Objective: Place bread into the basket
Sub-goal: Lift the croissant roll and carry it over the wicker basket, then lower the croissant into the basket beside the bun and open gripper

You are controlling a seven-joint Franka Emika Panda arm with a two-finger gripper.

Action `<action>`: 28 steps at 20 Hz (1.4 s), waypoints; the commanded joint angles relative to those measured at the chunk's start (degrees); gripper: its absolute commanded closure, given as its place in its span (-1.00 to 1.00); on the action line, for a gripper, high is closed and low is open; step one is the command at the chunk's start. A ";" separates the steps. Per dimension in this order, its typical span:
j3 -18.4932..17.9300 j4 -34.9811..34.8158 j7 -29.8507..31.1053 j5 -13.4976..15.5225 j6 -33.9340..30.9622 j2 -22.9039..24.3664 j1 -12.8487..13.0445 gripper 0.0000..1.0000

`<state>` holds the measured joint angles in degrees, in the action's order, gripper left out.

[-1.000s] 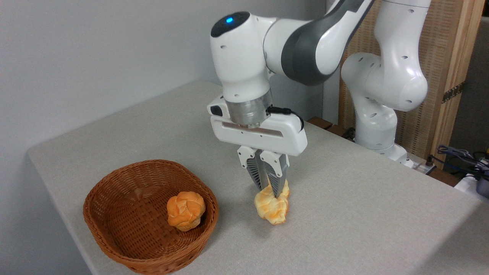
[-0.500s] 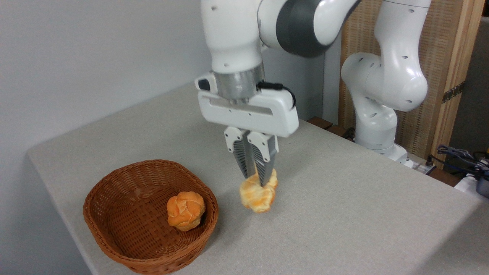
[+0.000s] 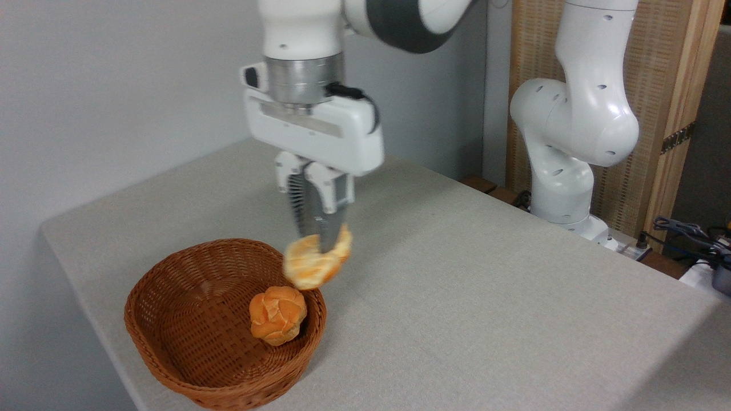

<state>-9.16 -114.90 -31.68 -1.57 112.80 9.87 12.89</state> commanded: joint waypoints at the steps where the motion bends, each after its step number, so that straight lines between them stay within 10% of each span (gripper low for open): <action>1: 1.24 3.28 -1.10 2.19 5.05 -5.11 0.20 -0.02; 5: 3.09 3.28 -0.93 2.71 10.76 -7.58 0.20 -1.00; 28: 2.65 4.86 -0.84 2.54 7.71 -6.71 -0.50 -1.00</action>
<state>-5.79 -111.61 -31.74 0.13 124.44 1.84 12.96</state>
